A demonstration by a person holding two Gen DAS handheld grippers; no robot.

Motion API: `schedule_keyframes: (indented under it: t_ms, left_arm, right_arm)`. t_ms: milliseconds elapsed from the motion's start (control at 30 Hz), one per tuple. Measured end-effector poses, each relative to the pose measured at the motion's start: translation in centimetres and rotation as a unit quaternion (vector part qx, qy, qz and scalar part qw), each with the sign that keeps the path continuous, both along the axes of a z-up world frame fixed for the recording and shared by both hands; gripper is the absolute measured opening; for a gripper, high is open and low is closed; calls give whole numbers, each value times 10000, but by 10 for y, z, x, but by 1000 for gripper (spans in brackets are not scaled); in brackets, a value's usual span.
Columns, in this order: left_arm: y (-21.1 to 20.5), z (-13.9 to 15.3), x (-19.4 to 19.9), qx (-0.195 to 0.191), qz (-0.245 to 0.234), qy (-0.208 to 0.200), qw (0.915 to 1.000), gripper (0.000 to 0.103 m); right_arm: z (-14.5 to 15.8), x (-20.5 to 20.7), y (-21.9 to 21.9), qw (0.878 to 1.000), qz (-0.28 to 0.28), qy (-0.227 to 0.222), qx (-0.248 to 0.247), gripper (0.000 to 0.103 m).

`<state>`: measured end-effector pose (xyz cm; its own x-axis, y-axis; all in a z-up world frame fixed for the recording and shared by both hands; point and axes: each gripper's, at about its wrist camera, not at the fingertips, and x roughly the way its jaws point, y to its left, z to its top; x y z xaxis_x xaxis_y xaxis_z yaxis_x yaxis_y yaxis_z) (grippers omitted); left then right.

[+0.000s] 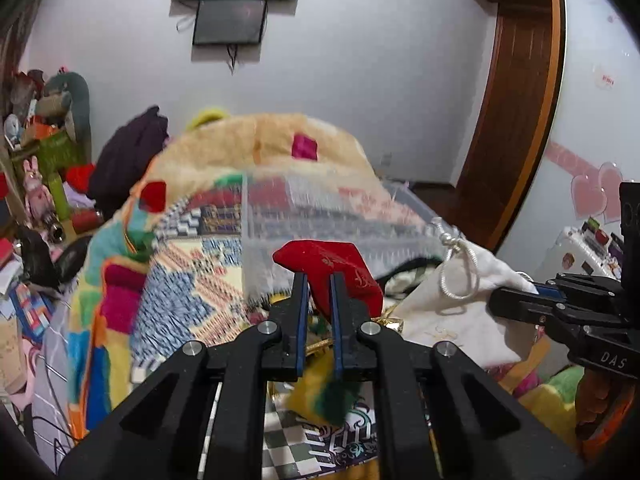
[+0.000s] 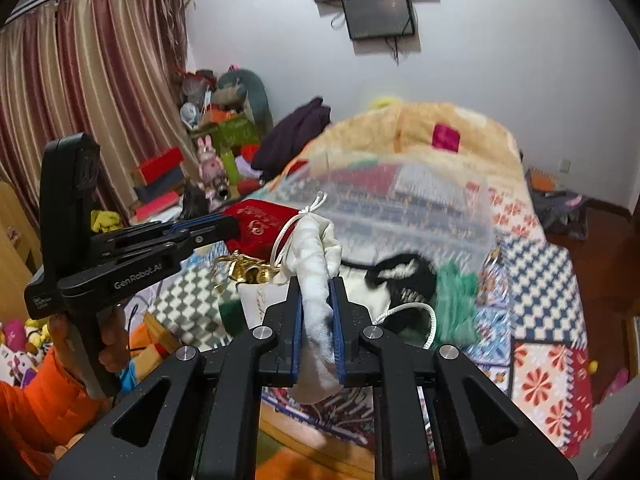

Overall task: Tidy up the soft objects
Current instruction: 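Grasp the white drawstring bag with the right gripper while the left grasps the red pouch, then lower the white bag into the clear box with the right gripper while the left drops the red pouch in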

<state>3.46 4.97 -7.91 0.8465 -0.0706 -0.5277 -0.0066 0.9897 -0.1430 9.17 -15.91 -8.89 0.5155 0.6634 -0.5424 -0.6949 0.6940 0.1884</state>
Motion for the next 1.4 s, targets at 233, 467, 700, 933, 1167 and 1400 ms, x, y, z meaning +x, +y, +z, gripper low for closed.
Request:
schedule_keyframes:
  t_ms: [233,467,700,933,1167,1400]
  left_arm:
    - [14,24,6,-34,175,-328,9993,4]
    - [21,33,38,-56,195,-486,9986,4]
    - [25,38,75,-191,147,-543,9982,4]
    - [20,25,114,-54,210,-276,9994,4]
    - [16,-5,148,57,233,361,9991,4]
    - [7,-31,161,161,-20,911,9957,4]
  right_arm:
    - [30,19,-13,9970,-552,-503,202,11]
    - [41,52,-14,9910,-1071,-784,190,11]
    - [32,86,1,9894,-1267,-702,69,11]
    - [10,110,18,9918,-1217,-351,-180,12]
    - [-11,130,34,9931,-1040,148,-526,12]
    - [-21,137,48,9922,-861,304,-849,15]
